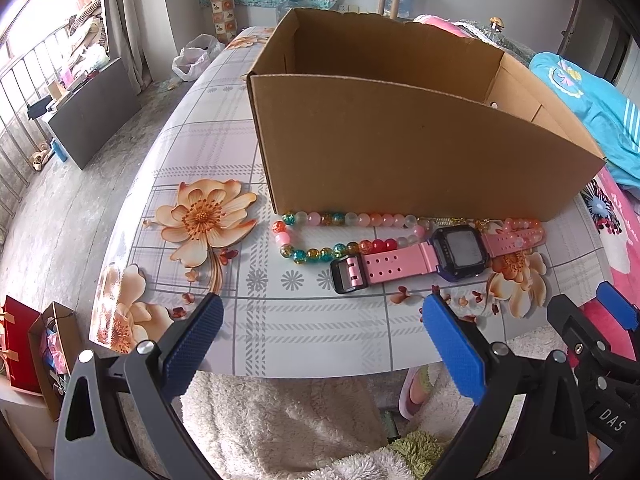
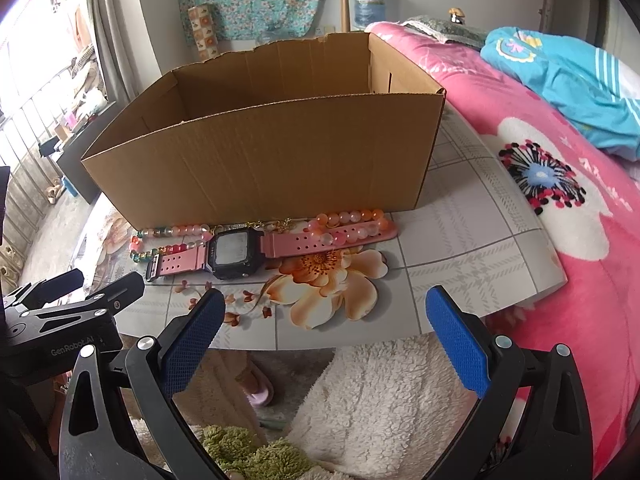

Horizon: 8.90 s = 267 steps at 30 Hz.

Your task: Organize jewelry

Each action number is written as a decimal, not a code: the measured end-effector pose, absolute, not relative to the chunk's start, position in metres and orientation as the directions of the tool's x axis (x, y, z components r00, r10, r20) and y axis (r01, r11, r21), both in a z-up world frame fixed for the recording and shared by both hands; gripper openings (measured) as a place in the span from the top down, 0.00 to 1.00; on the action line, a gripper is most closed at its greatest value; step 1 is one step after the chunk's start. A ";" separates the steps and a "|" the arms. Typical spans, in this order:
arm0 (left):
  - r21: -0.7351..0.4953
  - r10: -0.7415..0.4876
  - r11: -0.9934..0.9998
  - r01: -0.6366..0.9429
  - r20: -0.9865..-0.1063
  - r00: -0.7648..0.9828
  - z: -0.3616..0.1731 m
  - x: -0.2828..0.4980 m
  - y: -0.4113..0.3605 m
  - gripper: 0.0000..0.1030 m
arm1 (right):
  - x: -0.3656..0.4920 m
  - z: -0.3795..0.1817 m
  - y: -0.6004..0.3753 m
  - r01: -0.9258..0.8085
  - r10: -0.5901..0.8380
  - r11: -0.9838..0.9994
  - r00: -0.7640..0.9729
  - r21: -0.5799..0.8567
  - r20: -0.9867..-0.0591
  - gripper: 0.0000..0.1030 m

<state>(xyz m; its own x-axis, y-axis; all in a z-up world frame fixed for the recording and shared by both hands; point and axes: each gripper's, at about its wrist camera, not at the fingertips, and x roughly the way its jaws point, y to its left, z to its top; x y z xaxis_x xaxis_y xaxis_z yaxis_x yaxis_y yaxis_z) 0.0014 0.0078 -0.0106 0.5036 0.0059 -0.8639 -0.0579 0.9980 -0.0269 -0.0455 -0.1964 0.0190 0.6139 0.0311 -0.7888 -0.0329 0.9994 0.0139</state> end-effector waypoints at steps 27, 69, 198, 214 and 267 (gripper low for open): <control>-0.024 0.009 0.998 -0.059 -0.867 0.498 -0.013 0.001 0.007 0.05 | -0.047 0.022 -0.195 -0.048 0.050 0.999 0.622 0.027 -0.781 0.07; -0.022 0.010 0.998 -0.055 -0.855 0.518 -0.016 0.000 0.019 0.05 | -0.046 0.028 -0.191 -0.078 0.073 0.997 0.643 0.030 -0.763 0.11; 0.009 -0.301 0.893 0.451 -0.733 0.610 0.113 0.129 0.009 0.95 | 0.149 0.076 -0.168 -0.498 0.398 0.857 0.474 0.133 -0.785 0.99; -0.097 -0.204 0.921 0.376 -0.945 0.256 0.018 0.239 0.009 0.76 | 0.264 0.002 -0.137 -0.469 0.154 0.883 0.254 0.018 -0.955 0.62; 0.129 0.017 0.974 0.185 -0.859 0.511 -0.050 0.006 0.070 0.05 | 0.066 0.007 -0.156 -0.301 0.471 0.882 0.558 0.362 -0.683 0.19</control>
<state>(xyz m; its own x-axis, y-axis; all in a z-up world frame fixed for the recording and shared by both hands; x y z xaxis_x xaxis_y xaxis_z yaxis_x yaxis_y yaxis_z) 0.0057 0.0704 -0.0504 0.5113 0.0166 -0.8593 0.1853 0.9742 0.1291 0.0659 -0.1556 0.0072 0.5578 0.4709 -0.6834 -0.3009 0.8822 0.3623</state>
